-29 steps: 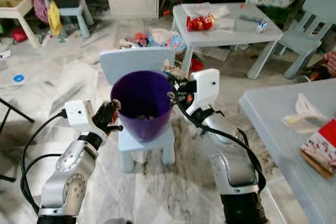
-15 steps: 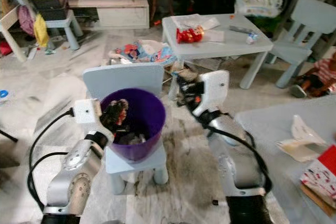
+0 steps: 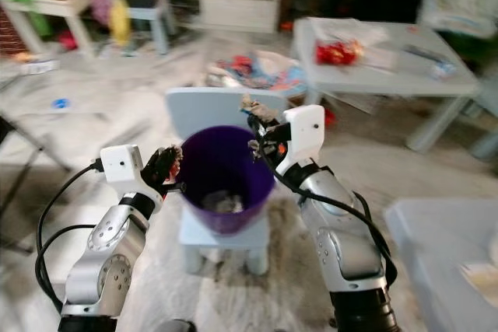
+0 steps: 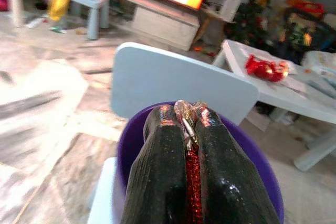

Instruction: Picking trash to rubbish bin

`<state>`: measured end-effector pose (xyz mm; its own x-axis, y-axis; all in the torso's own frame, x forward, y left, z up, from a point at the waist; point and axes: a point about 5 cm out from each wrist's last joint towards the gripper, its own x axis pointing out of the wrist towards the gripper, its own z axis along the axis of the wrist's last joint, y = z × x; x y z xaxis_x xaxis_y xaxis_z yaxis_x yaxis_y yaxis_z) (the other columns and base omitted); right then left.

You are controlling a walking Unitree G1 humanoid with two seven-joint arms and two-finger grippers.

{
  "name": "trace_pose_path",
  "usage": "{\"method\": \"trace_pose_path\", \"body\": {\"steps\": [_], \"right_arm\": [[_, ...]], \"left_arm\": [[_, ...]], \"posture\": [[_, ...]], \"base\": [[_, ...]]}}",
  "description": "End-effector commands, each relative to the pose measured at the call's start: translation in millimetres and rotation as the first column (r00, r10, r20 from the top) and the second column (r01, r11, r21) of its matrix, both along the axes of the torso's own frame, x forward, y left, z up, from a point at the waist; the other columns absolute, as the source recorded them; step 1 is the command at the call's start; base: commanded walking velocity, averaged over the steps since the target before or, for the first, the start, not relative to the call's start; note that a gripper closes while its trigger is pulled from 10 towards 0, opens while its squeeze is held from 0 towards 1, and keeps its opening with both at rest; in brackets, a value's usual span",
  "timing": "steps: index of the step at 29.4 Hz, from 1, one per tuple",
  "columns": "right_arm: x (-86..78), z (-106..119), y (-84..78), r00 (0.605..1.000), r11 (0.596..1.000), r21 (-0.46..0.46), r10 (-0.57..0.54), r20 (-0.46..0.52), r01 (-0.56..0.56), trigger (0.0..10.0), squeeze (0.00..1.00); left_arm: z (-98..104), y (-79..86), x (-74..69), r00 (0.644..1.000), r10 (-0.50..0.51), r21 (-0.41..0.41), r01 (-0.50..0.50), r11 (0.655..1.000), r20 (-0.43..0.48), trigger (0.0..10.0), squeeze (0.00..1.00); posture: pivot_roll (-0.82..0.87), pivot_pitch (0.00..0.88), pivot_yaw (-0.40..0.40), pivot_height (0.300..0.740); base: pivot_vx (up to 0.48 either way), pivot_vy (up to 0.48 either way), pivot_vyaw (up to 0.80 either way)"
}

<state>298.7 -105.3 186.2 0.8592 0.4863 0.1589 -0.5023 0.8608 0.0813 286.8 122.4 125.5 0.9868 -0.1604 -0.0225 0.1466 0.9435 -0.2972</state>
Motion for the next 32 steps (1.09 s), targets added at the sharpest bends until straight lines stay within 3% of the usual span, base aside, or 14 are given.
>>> {"method": "trace_pose_path", "body": {"steps": [1,12,32], "right_arm": [[-0.3,1.4,-5.1,1.0,1.0,0.006,-0.019,0.005,0.019,10.0,0.0],[0.7,1.1,-5.6,1.0,1.0,0.008,-0.026,0.003,0.026,10.0,0.0],[0.2,1.1,-6.2,1.0,0.999,0.013,-0.029,0.001,0.029,10.0,0.0]], "left_arm": [[0.0,-4.0,-0.5,1.0,-0.005,0.001,0.005,1.0,-0.001,0.0,0.0],[0.6,-6.3,-0.5,1.0,-0.029,-0.003,0.029,1.0,0.007,0.0,0.0],[-1.4,-8.1,-1.3,0.999,-0.032,-0.007,0.032,0.999,-0.001,0.0,0.0]], "posture": [[0.03,0.115,-0.07,0.74],[0.03,0.115,-0.07,0.74],[0.02,0.118,-0.072,0.74]], "base": [[0.0,0.0,0.0],[0.0,0.0,0.0],[0.269,0.0,0.0]]}}
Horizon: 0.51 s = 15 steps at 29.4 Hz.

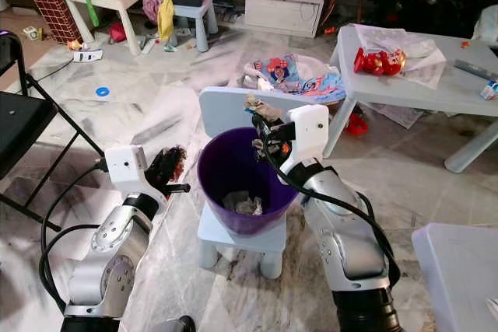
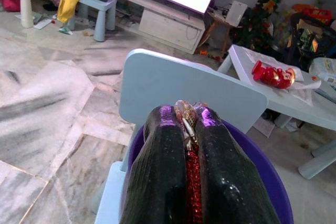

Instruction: Picking trash to rubbish bin

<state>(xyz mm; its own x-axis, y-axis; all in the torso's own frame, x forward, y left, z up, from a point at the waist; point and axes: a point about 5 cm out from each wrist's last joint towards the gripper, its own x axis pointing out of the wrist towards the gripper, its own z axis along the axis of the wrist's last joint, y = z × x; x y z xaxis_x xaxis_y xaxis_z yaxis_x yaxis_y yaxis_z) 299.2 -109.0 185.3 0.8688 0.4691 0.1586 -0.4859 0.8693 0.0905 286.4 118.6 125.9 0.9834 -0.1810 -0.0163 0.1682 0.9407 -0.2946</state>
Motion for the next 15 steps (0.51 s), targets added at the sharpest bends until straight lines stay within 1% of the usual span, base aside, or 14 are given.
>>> {"method": "trace_pose_path", "body": {"steps": [1,12,15], "right_arm": [[-0.2,2.0,-2.5,1.0,1.0,0.005,-0.011,0.006,0.011,10.0,0.0],[-0.5,2.1,-1.8,1.0,1.0,0.007,-0.009,0.006,0.009,10.0,0.0],[-0.4,2.1,-1.8,1.0,1.0,0.008,-0.008,0.005,0.008,10.0,0.0]], "left_arm": [[-1.8,-4.4,-0.9,1.0,-0.011,-0.009,0.011,1.0,-0.007,0.0,0.0],[-1.9,-4.7,-1.1,1.0,-0.013,-0.012,0.013,1.0,-0.004,0.0,0.0],[-2.6,-4.7,-0.8,1.0,-0.012,-0.009,0.012,1.0,-0.007,0.0,0.0]], "posture": [[0.02,0.118,-0.072,0.74],[0.02,0.119,-0.072,0.74],[0.02,0.119,-0.072,0.74]], "base": [[0.304,0.0,0.0],[0.323,0.0,0.0],[0.48,0.0,0.0]]}}
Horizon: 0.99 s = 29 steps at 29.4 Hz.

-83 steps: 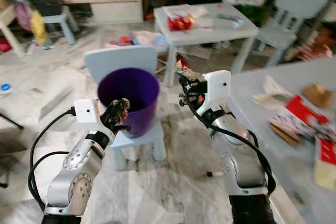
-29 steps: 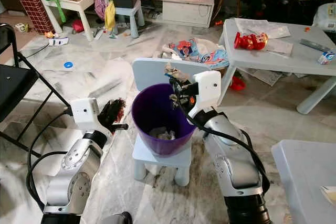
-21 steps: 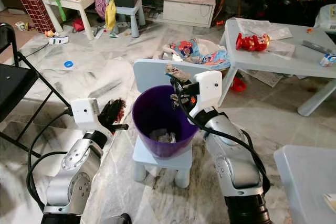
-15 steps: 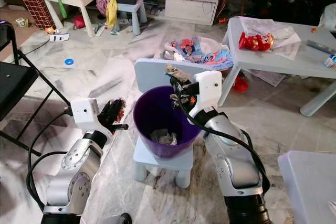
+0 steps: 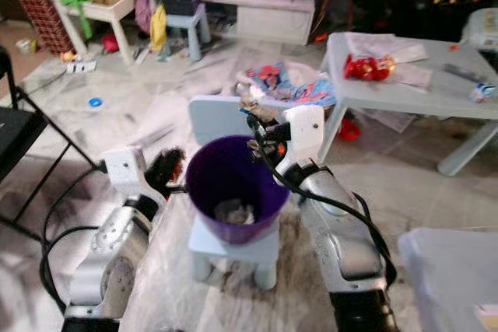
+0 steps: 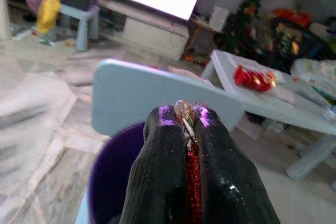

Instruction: Picking trash to rubbish bin

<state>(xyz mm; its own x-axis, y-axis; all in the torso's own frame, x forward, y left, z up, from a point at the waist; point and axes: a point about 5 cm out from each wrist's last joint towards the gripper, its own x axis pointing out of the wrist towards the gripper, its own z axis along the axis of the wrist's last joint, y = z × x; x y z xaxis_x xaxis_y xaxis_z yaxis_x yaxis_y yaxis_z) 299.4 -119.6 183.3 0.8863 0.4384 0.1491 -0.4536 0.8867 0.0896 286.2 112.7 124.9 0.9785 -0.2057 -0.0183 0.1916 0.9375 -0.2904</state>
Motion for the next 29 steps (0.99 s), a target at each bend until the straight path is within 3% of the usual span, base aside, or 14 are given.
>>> {"method": "trace_pose_path", "body": {"steps": [1,8,18,24,25,27,28,29], "right_arm": [[-0.7,4,8.8,1.0,1.0,0.012,0.028,0.013,-0.028,10.0,0.0],[-0.8,4,8.8,1.0,1.0,0.012,0.029,0.011,-0.029,10.0,0.0],[-0.8,4,9.2,1.0,1.0,0.013,0.028,0.011,-0.028,10.0,0.0],[-0.9,4,8.8,1.0,1.0,0.013,0.027,0.011,-0.027,10.0,0.0],[-1.0,4,8.7,1.0,1.0,0.013,0.027,0.012,-0.027,10.0,0.0],[-1.0,4,8.4,1.0,1.0,0.014,0.027,0.012,-0.027,10.0,0.0],[-1.4,4,7.9,1.0,1.0,0.013,0.027,0.013,-0.027,10.0,0.0],[-1.9,4,7.4,1.0,1.0,0.012,0.025,0.013,-0.025,10.0,0.0]], "left_arm": [[-2,1.0,-0.6,1.0,0.012,-0.015,-0.012,1.0,-0.005,0.0,0.0],[-2,0.0,-0.9,1.0,0.011,-0.019,-0.011,1.0,-0.008,0.0,0.0],[-2,1.8,-0.4,1.0,0.018,-0.015,-0.019,1.0,-0.011,0.0,0.0],[-8,11.0,5.3,0.998,0.047,0.008,-0.046,0.999,-0.043,0.0,0.0],[-15,16.1,8.4,0.995,0.048,0.043,-0.045,0.998,-0.085,2.0,0.0],[-22,20.0,10.3,0.99,0.05,0.057,-0.043,0.997,-0.131,4.3,0.0],[-29,26.1,12.8,0.984,0.059,0.052,-0.051,0.997,-0.171,8.3,0.0],[-38,32.8,15.5,0.972,0.064,0.073,-0.049,0.996,-0.227,10.0,0.0]], "posture": [[0.02,0.119,-0.072,0.74],[0.02,0.119,-0.072,0.74],[0.02,0.121,-0.072,0.74],[0.02,0.121,-0.072,0.74],[0.02,0.121,-0.072,0.74],[0.02,0.122,-0.073,0.74],[0.01,0.123,-0.073,0.74],[0.01,0.123,-0.074,0.74]], "base": [[0.48,0.0,0.0],[0.378,0.0,0.0],[0.0,0.0,0.0],[0.0,0.0,0.0],[0.0,0.0,0.0],[0.0,0.0,0.0],[0.0,0.0,0.0],[0.0,0.0,0.0]]}}
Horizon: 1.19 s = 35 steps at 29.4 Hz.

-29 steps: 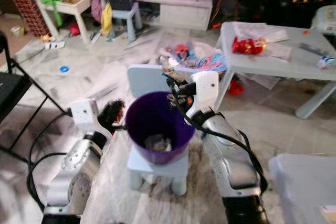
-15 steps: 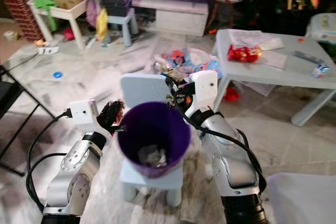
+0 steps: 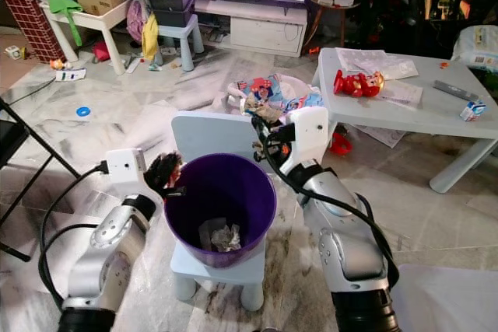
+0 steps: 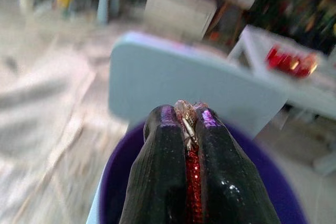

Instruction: Picking trash to rubbish bin

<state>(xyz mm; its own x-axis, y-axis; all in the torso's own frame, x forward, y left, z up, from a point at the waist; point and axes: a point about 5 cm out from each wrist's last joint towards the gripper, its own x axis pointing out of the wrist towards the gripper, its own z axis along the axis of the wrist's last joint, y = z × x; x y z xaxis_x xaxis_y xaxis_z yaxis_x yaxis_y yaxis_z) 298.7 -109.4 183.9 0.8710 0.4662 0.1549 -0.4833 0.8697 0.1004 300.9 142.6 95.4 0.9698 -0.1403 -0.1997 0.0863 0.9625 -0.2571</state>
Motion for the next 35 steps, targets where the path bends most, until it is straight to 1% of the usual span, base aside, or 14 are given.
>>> {"method": "trace_pose_path", "body": {"steps": [1,3,4,6,8,9,10,11,12,17,23,27,35], "right_arm": [[-1.3,4,-2.9,1.0,1.0,0.0,-0.009,0.013,0.009,10.0,0.0],[-2.0,4,-4.4,1.0,1.0,-0.002,-0.013,0.014,0.013,10.0,0.0],[-2.0,4,-4.4,1.0,1.0,-0.002,-0.013,0.014,0.013,10.0,0.0],[-3.0,5,-7.1,1.0,1.0,-0.006,-0.019,0.016,0.019,10.0,0.0],[-3.3,6,-7.6,1.0,1.0,-0.007,-0.02,0.017,0.02,10.0,0.0],[-3.7,6,-8.2,1.0,1.0,-0.009,-0.021,0.018,0.021,10.0,0.0],[-4.0,6,-8.9,1.0,1.0,-0.01,-0.023,0.018,0.023,10.0,0.0],[-4.2,7,-9.6,0.999,1.0,-0.011,-0.025,0.02,0.025,10.0,0.0],[-4.7,7,-10.6,0.999,0.999,-0.013,-0.03,0.022,0.03,10.0,0.0],[-6.5,10,-13.4,0.999,0.999,-0.015,-0.043,0.029,0.043,10.0,0.0],[-9.4,12,-16.8,0.998,0.998,-0.022,-0.058,0.034,0.059,10.0,0.0],[-10.1,13,-17.6,0.997,0.998,-0.025,-0.064,0.035,0.065,10.0,0.0],[-11.3,17,-18.8,0.996,0.996,-0.036,-0.08,0.048,0.082,10.0,0.0]], "left_arm": [[-11,5.0,1.5,0.997,0.001,0.01,-0.001,1.0,-0.074,10.0,0.0],[-16,11.4,5.6,0.995,0.002,0.012,0.0,1.0,-0.099,10.0,0.0],[-16,11.4,5.6,0.995,0.002,0.012,0.0,1.0,-0.099,10.0,0.0],[-21,12.7,12.0,0.991,-0.045,0.013,0.047,0.999,-0.123,10.0,0.0],[-22,12.3,13.2,0.991,-0.053,0.014,0.056,0.998,-0.127,10.0,0.0],[-22,11.1,15.1,0.99,-0.071,0.013,0.073,0.997,-0.125,10.0,0.16],[-22,10.1,17.6,0.99,-0.079,0.007,0.08,0.997,-0.12,10.0,0.37],[-23,9.3,19.7,0.99,-0.085,0.001,0.086,0.996,-0.116,10.0,0.63],[-23,7.6,22.6,0.99,-0.097,-0.004,0.097,0.995,-0.104,10.0,1.0],[-22,3.1,27.7,0.989,-0.126,-0.019,0.125,0.992,-0.074,10.0,1.0],[-26,-0.6,32.2,0.986,-0.145,-0.031,0.143,0.989,-0.08,10.0,1.0],[-26,-2.2,34.6,0.987,-0.146,-0.035,0.144,0.989,-0.068,10.0,1.0],[-20,2.2,44.4,0.997,-0.077,-0.036,0.078,0.996,0.013,10.0,1.0]], "posture": [[0.01,0.123,-0.074,0.74],[0.0,0.125,-0.077,0.74],[0.0,0.125,-0.077,0.74],[-0.01,0.127,-0.08,0.74],[-0.01,0.127,-0.081,0.74],[-0.02,0.129,-0.082,0.74],[-0.02,0.129,-0.082,0.74],[-0.02,0.129,-0.082,0.74],[-0.03,0.129,-0.082,0.74],[-0.05,0.133,-0.082,0.74],[-0.07,0.139,-0.081,0.74],[-0.08,0.141,-0.08,0.74],[-0.1,0.141,-0.078,0.74]], "base": [[0.0,0.0,0.0],[0.0,0.0,0.0],[0.0,0.0,0.0],[0.0,0.0,0.0],[0.0,0.0,0.0],[0.0,0.0,0.0],[0.0,0.0,0.0],[0.0,0.0,0.0],[0.0,0.0,0.0],[0.0,0.0,0.0],[0.0,0.0,0.0],[0.0,0.0,0.0],[0.0,0.0,0.0]]}}
